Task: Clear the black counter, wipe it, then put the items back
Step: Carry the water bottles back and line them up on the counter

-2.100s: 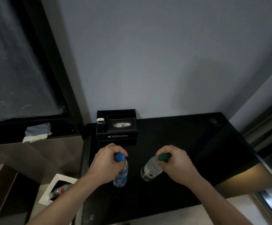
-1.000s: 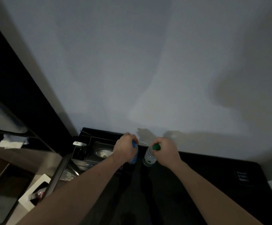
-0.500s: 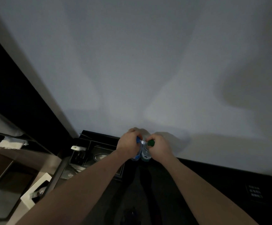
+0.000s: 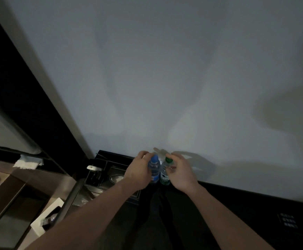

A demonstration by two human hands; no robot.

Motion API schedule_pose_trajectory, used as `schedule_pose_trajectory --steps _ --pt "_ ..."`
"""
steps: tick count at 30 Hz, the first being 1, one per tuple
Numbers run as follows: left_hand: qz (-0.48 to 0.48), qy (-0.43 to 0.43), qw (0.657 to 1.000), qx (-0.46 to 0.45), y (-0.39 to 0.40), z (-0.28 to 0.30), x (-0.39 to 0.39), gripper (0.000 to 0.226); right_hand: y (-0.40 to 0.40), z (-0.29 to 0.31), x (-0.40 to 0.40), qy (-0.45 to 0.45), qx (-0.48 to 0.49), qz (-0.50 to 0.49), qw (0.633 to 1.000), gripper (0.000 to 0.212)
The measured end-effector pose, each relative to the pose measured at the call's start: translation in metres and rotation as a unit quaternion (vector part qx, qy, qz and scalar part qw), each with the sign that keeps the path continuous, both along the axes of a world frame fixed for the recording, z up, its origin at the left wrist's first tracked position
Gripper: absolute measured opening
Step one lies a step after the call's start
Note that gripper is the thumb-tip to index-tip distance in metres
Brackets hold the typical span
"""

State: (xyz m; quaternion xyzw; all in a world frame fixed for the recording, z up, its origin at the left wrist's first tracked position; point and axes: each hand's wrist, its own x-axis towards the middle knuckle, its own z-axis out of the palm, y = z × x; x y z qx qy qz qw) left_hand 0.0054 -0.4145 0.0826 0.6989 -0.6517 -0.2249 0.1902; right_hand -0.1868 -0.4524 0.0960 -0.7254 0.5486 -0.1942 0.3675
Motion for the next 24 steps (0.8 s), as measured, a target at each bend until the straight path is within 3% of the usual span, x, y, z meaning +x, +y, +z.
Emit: schedule_pose_trajectory --steps 6,11,18,24 --pt "0.051 0.017 0.998 -0.035 0.131 0.037 0.032 0.064 0.082 0.031 -0.017 -0.032 0.064 0.068 0.995 0.048" --pt "0.087 -0.035 0.995 0.024 0.259 0.047 0.082 0.066 0.155 0.054 -0.003 0.04 0.126 0.169 0.977 0.055" --pt "0.129 -0.078 0.985 0.081 0.379 0.058 0.15 0.063 0.238 0.081 0.08 0.066 0.172 0.28 0.942 0.064" --pt "0.195 -0.057 0.977 0.061 0.486 0.071 0.229 0.053 0.32 0.093 0.181 0.083 0.142 0.338 0.927 0.065"
